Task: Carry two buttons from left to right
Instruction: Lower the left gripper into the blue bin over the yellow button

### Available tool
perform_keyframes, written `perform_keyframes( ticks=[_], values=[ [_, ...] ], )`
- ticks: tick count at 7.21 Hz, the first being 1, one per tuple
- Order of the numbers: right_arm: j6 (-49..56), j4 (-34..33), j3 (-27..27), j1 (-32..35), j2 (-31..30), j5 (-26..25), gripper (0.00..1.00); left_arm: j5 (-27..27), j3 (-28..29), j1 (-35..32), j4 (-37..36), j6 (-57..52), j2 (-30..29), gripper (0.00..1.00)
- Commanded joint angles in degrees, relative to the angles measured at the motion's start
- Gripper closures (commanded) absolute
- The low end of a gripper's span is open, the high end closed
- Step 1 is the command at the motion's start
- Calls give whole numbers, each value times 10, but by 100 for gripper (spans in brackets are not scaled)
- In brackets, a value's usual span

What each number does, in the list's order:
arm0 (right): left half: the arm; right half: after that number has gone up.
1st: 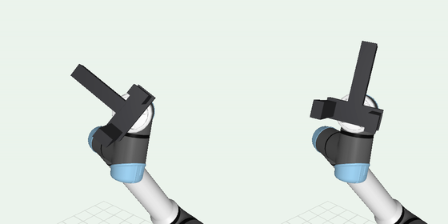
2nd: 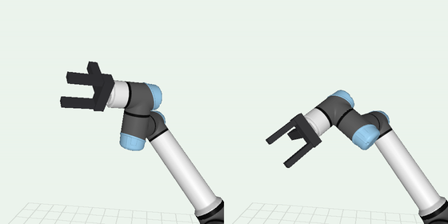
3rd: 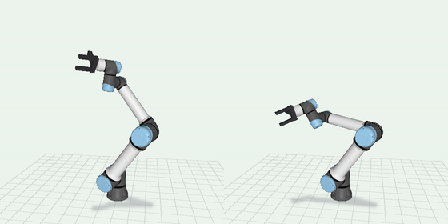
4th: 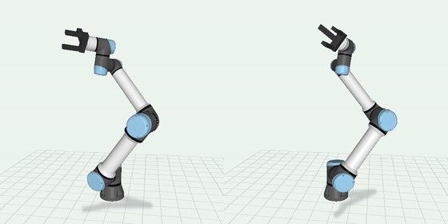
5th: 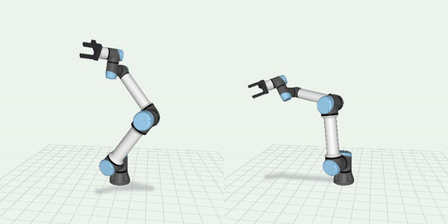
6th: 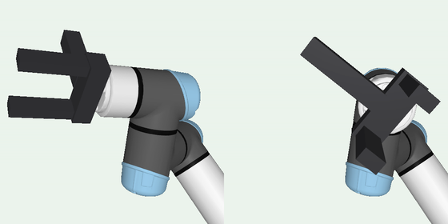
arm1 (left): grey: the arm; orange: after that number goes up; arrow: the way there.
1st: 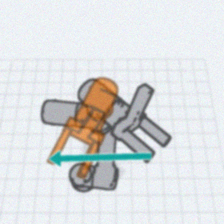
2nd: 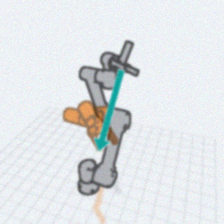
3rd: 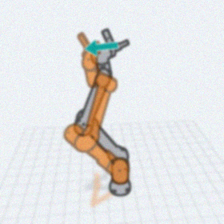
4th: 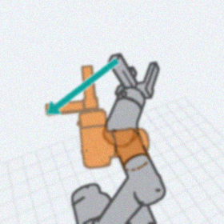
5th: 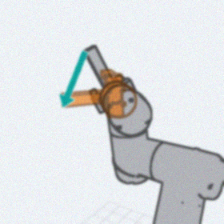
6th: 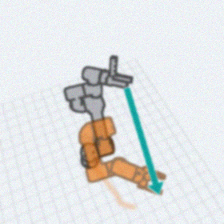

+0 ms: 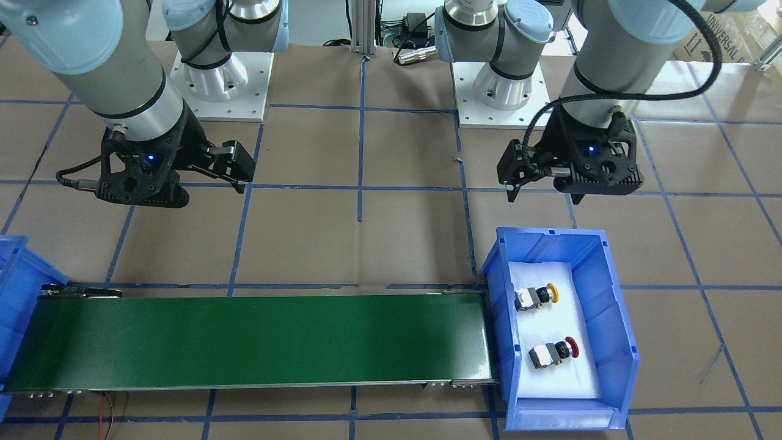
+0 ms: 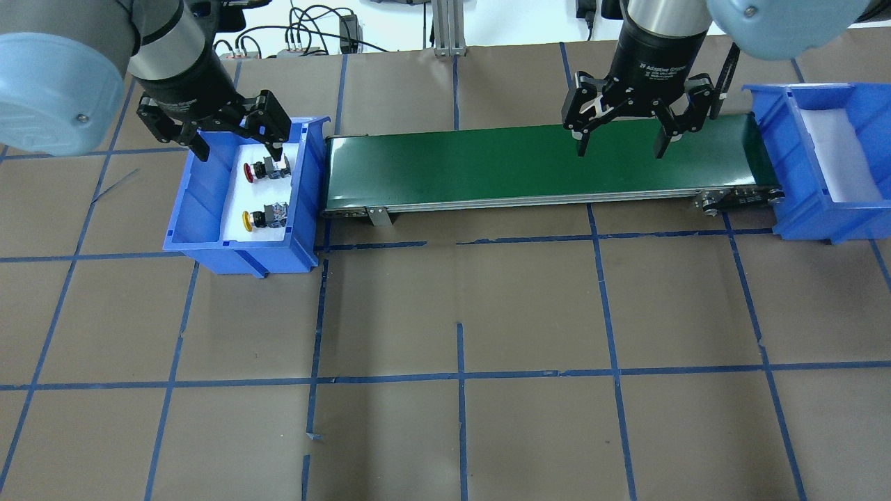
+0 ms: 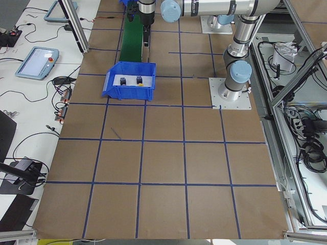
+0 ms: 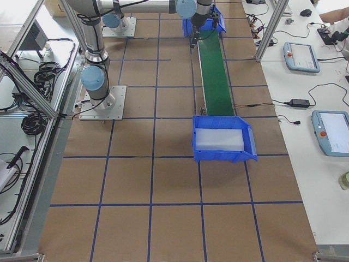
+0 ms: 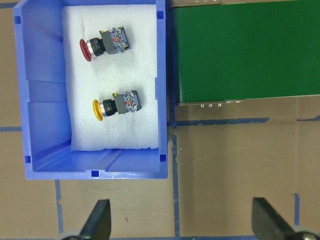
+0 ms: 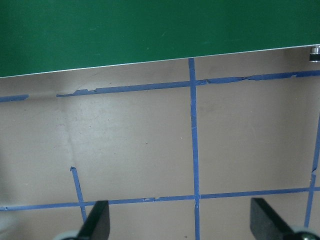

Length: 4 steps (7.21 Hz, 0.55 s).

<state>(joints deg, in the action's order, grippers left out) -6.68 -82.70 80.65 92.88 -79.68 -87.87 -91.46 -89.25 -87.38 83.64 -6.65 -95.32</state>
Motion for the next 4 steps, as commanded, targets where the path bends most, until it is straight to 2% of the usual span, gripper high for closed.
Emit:
perform_keyframes(
  ticks=[1,4],
  values=[
    [3,2,-1,-2,0,1,0,1,12,35,-13,-182,-57,0],
    [1,1,3,-2,-3,-1,0,-5,8,43,-103,-474,-154,0]
  ],
)
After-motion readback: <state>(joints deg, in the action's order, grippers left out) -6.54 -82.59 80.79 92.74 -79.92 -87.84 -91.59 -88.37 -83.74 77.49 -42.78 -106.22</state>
